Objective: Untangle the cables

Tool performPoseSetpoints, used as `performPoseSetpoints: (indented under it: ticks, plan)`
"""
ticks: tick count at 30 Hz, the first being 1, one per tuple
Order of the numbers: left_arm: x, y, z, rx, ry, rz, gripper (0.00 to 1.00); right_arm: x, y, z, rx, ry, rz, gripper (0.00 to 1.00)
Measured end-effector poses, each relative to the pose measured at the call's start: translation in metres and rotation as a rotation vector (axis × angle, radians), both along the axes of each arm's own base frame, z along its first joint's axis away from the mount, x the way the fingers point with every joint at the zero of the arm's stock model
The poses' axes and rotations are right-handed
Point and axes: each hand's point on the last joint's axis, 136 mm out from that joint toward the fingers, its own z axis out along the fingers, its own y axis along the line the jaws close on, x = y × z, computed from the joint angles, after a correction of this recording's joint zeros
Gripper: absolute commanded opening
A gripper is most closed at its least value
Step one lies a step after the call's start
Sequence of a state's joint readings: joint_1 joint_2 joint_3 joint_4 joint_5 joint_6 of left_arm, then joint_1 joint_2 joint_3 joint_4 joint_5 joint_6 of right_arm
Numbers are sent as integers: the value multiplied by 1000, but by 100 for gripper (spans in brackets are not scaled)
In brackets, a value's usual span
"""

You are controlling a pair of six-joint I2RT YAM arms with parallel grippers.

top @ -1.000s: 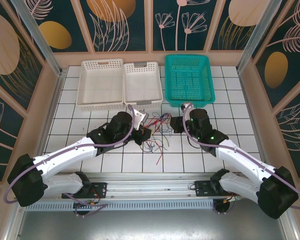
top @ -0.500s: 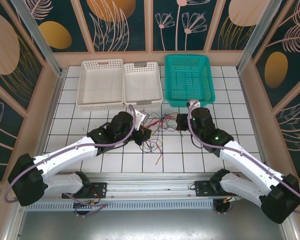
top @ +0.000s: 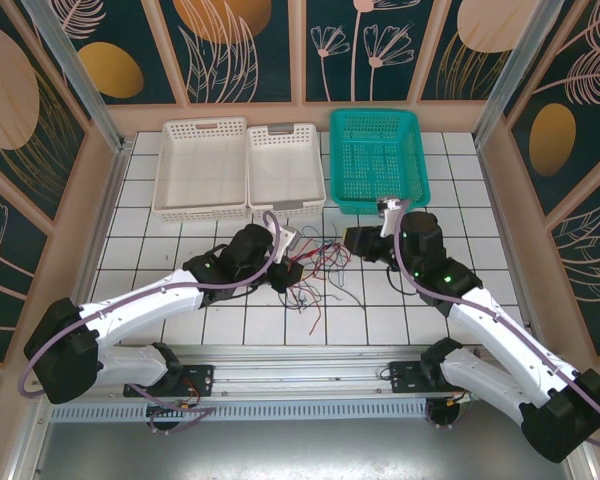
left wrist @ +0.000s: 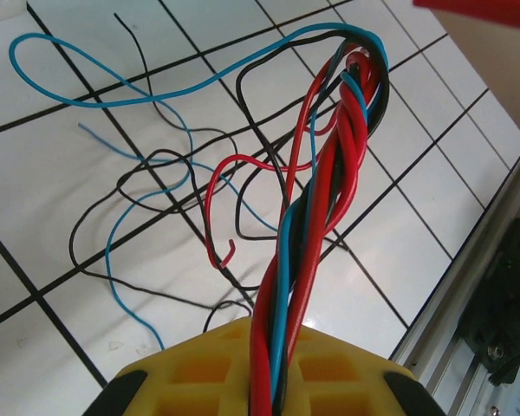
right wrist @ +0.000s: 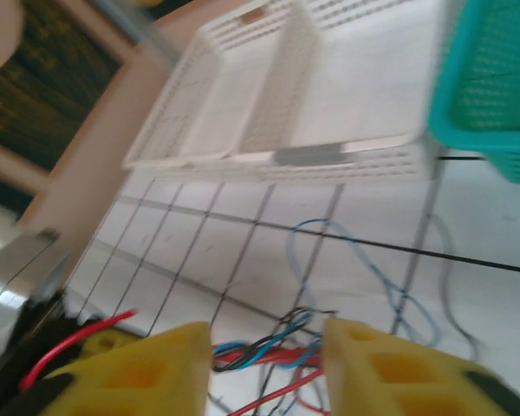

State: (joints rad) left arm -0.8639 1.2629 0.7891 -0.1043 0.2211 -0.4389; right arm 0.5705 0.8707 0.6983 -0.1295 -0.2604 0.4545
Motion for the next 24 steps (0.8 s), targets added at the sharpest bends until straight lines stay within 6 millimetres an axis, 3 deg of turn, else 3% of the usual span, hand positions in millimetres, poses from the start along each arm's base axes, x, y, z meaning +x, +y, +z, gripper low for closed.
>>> performPoseSetpoints:
  ticks: [4,9,18,24]
  plan:
    - [4,-3,11,-50,-14,21,0,-18,27,3,82,28,130,48]
    - [11,-2,29,-114,-52,70,0,-40,55,-25,75,109,211,40]
    - [12,-4,51,-220,-80,98,0,-15,51,-78,1,250,32,35]
    - [7,-6,46,-249,-52,82,0,-7,53,-76,53,230,3,35]
